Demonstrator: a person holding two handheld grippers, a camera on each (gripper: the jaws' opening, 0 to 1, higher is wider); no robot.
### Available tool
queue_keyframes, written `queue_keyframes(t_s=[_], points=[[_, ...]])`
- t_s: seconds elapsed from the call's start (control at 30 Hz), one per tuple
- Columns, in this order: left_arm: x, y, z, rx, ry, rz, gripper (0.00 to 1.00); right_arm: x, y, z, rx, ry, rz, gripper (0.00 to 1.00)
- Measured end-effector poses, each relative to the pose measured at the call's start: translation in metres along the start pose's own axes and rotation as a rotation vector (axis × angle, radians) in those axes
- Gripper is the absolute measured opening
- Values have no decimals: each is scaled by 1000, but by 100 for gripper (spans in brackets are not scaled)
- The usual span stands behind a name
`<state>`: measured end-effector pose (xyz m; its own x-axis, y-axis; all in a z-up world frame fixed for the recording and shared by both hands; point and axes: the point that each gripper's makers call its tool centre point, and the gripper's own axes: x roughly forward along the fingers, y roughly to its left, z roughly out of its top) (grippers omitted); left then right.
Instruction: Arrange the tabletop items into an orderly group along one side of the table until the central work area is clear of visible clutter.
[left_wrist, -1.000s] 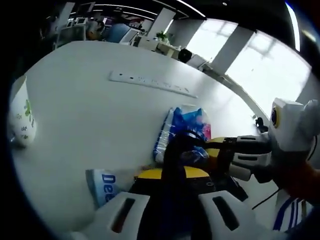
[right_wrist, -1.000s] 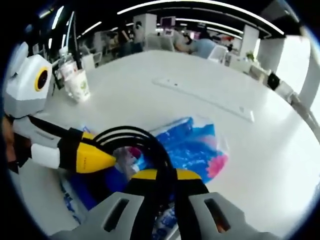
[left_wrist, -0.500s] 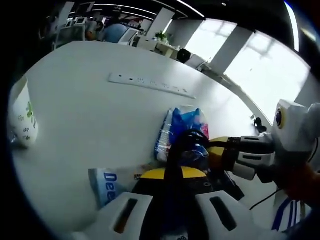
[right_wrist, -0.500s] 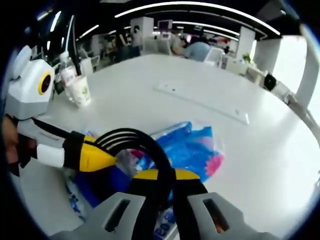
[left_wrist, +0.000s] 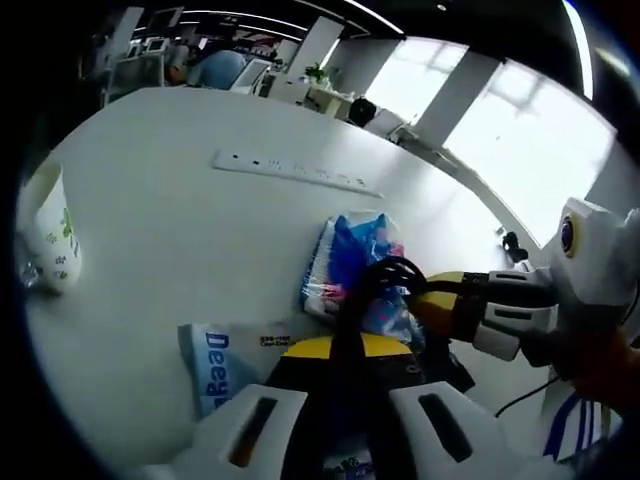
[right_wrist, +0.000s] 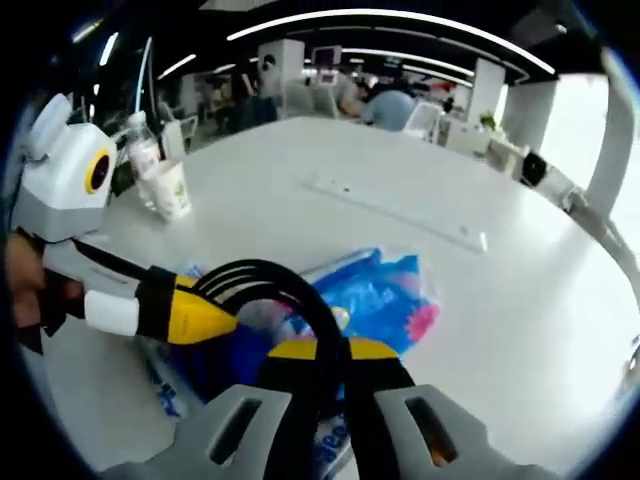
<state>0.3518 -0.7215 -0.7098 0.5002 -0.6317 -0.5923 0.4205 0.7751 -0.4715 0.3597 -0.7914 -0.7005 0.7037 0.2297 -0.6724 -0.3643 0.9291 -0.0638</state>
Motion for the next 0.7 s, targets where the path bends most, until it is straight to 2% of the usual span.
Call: queue_keyframes(t_s=[0.3, 0.7], points=[[-17, -12, -4, 22, -4, -11, 4, -20, 7, -2, 13, -9, -10, 4], [-38, -19, -23, 34, 14, -16, 4, -42, 26, -15, 18, 3, -4, 4]])
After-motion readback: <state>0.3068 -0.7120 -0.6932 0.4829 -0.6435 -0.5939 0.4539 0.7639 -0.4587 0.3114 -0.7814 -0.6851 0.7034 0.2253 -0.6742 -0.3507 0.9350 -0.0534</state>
